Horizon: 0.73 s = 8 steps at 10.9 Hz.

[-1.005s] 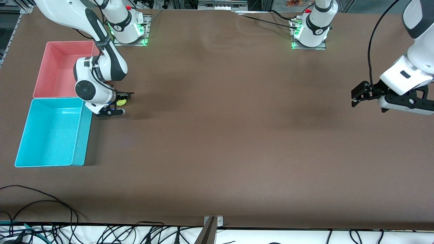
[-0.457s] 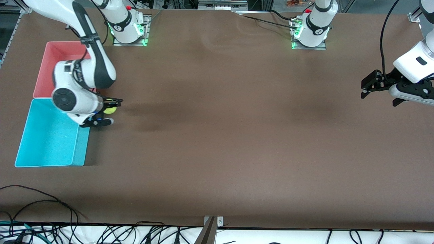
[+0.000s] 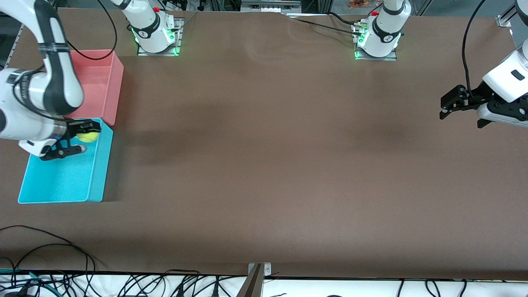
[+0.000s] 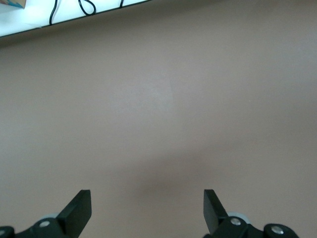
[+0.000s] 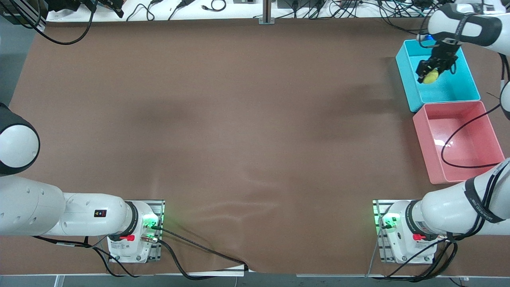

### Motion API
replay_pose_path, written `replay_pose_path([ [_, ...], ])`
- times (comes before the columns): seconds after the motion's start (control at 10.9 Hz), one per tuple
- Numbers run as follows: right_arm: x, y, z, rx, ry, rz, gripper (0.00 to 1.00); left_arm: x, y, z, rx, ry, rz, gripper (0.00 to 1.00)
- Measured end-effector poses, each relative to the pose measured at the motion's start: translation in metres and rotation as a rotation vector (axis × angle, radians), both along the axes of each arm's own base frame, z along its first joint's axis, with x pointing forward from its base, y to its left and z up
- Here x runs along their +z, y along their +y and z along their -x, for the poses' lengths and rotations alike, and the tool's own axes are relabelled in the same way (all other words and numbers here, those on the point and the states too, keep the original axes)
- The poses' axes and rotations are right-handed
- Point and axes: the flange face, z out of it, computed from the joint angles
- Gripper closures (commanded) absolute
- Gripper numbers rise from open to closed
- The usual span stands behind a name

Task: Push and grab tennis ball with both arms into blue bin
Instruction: 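Carry the tennis ball with the right gripper over the blue bin, then lower the ball into the blue bin and open the right gripper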

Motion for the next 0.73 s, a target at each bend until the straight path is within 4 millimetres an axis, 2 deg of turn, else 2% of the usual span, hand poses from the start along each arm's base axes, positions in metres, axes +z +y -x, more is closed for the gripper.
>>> replay_pose_path([
  [0.18,-0.008,-0.036,0.008,0.015,0.016,-0.05,0.77,-0.001,-0.002,0.0,0.0,0.005,0.005,0.0],
  [0.55,-0.07,-0.072,0.024,-0.009,0.075,-0.216,0.76,-0.003,-0.024,0.004,-0.027,0.029,0.006,0.0],
  [0.64,-0.08,-0.079,0.027,-0.009,0.084,-0.23,0.75,-0.003,-0.024,0.004,-0.027,0.029,0.006,0.0],
  [0.73,-0.084,-0.084,0.029,-0.009,0.087,-0.237,0.56,-0.003,-0.021,0.004,-0.022,0.029,0.006,0.0],
])
